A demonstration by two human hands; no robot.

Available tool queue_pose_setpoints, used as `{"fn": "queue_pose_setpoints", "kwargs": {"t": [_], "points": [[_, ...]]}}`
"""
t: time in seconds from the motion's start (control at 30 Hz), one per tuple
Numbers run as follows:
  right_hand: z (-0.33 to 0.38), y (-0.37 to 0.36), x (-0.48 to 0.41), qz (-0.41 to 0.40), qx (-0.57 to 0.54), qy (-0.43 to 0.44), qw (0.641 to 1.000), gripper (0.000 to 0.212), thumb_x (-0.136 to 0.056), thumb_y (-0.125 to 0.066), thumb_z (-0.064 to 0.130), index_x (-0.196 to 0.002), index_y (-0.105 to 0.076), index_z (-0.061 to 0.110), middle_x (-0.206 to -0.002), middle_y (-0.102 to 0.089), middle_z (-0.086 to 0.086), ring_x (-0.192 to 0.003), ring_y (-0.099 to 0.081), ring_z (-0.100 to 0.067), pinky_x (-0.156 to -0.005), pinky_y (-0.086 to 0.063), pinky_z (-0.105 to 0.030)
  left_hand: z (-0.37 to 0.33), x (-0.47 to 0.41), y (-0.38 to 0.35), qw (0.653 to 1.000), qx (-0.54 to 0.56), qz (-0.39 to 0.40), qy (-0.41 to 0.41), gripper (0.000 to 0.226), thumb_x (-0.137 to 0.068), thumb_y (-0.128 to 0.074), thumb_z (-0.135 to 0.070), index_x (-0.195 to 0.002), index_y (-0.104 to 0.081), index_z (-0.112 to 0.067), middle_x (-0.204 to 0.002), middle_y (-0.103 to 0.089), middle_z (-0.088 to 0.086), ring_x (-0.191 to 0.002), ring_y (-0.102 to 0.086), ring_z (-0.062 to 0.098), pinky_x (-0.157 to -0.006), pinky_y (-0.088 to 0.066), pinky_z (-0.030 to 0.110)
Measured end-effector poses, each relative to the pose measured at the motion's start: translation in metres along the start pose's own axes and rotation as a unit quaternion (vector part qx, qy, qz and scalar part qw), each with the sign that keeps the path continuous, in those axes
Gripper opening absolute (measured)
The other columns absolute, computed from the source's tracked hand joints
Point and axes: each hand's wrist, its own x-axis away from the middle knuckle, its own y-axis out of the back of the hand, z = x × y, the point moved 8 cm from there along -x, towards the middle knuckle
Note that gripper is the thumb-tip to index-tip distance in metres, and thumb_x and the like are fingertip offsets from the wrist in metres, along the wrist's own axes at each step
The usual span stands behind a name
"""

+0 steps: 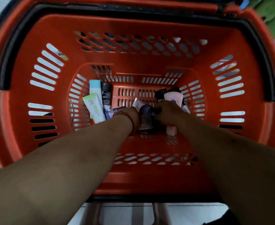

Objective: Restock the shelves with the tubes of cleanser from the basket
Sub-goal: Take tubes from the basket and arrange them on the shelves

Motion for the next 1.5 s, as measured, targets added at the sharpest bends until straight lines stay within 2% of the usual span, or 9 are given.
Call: {"fn": "queue_pose_setpoints", "kwargs": {"t": [0.2,0.3,0.5,0.87,1.0,1.1,1.27,1.4,1.5], "points": [[-0.001,-0.014,-0.016,0.024,0.043,-0.046,0.998,0.048,-0.105,-0.048,0.022,-0.144,-0.041,-0.003,-0.144,-0.047,-0.022,-0.124,-0.055,-0.034,-0.088,-0.044,-0.034,0.007,0.006,0.007,1.000,0.007,-0.016,-0.001,0.060,-0.086,-0.068,-0.048,-0.137,-0.056,-0.020,-0.128,-0.058,0.011,-0.108,-0.066,0.029,-0.073,-0.050,0.037],[0.008,-0.012,-0.019,0.019,0.061,-0.043,0.997,0.045,-0.104,-0.048,0.030,-0.140,-0.048,0.004,-0.144,-0.048,-0.019,-0.125,-0.053,-0.034,-0.102,-0.045,-0.041,0.006,0.006,0.000,1.000,-0.005,-0.004,-0.015,0.082,-0.080,-0.070,-0.054,-0.150,-0.040,-0.024,-0.138,-0.053,0.009,-0.114,-0.062,0.032,-0.075,-0.050,0.037],[0.010,-0.013,-0.021,0.021,-0.034,0.010,0.999,0.067,-0.082,-0.065,0.056,-0.139,-0.048,0.028,-0.129,-0.064,-0.004,-0.108,-0.064,-0.024,-0.094,-0.055,-0.043,0.001,0.010,0.004,0.997,0.008,0.020,-0.079,0.078,-0.084,-0.072,-0.033,-0.152,-0.036,-0.040,-0.141,-0.058,0.004,-0.118,-0.062,0.026,-0.092,-0.056,0.038],[0.018,0.050,0.023,0.005,-0.260,-0.056,0.964,0.016,-0.095,-0.067,0.026,-0.104,-0.064,0.013,-0.080,-0.064,-0.004,-0.061,-0.058,-0.014,-0.046,-0.041,-0.018,0.080,0.059,0.026,0.952,0.306,-0.020,-0.021,0.037,-0.085,-0.078,-0.021,-0.120,-0.065,-0.021,-0.116,-0.071,0.000,-0.106,-0.066,0.021,-0.094,-0.051,0.030],[0.043,0.074,0.061,0.015,-0.345,-0.029,0.938,0.015,-0.097,-0.064,0.028,-0.106,-0.059,0.016,-0.088,-0.065,-0.010,-0.062,-0.061,-0.021,-0.050,-0.056,-0.025,0.113,0.104,0.057,0.893,0.432,-0.126,0.000,0.034,-0.092,-0.069,-0.021,-0.125,-0.061,-0.018,-0.119,-0.069,0.003,-0.110,-0.064,0.025,-0.098,-0.050,0.038],[0.061,0.085,0.088,0.009,-0.393,0.009,0.920,0.026,-0.095,-0.067,0.032,-0.114,-0.058,0.017,-0.099,-0.070,-0.011,-0.083,-0.069,-0.032,-0.077,-0.059,-0.045,0.124,0.143,0.074,0.784,0.597,-0.170,-0.003,0.025,-0.096,-0.064,-0.026,-0.121,-0.058,-0.022,-0.110,-0.071,0.010,-0.090,-0.068,0.029,-0.084,-0.057,0.049],[0.087,0.110,0.135,-0.041,-0.437,0.072,0.896,0.027,-0.086,-0.076,0.030,-0.107,-0.063,0.018,-0.105,-0.072,-0.007,-0.085,-0.064,-0.021,-0.072,-0.048,-0.037,0.121,0.205,0.109,0.619,0.756,-0.210,-0.027,0.014,-0.102,-0.055,-0.022,-0.114,-0.062,-0.022,-0.082,-0.073,-0.001,-0.070,-0.069,0.018,-0.061,-0.058,0.039],[0.104,0.134,0.170,-0.069,-0.470,0.112,0.873,0.019,-0.083,-0.079,0.026,-0.091,-0.061,0.021,-0.101,-0.073,-0.006,-0.078,-0.061,-0.022,-0.058,-0.042,-0.031,0.120,0.238,0.127,0.543,0.807,-0.230,-0.025,0.024,-0.100,-0.058,-0.026,-0.108,-0.062,-0.004,-0.062,-0.067,0.007,-0.051,-0.064,0.022,-0.048,-0.057,0.032],[0.116,0.152,0.195,-0.073,-0.475,0.146,0.865,0.018,-0.086,-0.076,0.024,-0.098,-0.064,0.020,-0.096,-0.076,-0.001,-0.060,-0.063,-0.011,-0.052,-0.044,-0.027,0.113,0.257,0.140,0.541,0.806,-0.235,-0.046,0.023,-0.095,-0.065,-0.030,-0.100,-0.063,-0.008,-0.068,-0.064,0.006,-0.054,-0.061,0.019,-0.047,-0.053,0.027]]}}
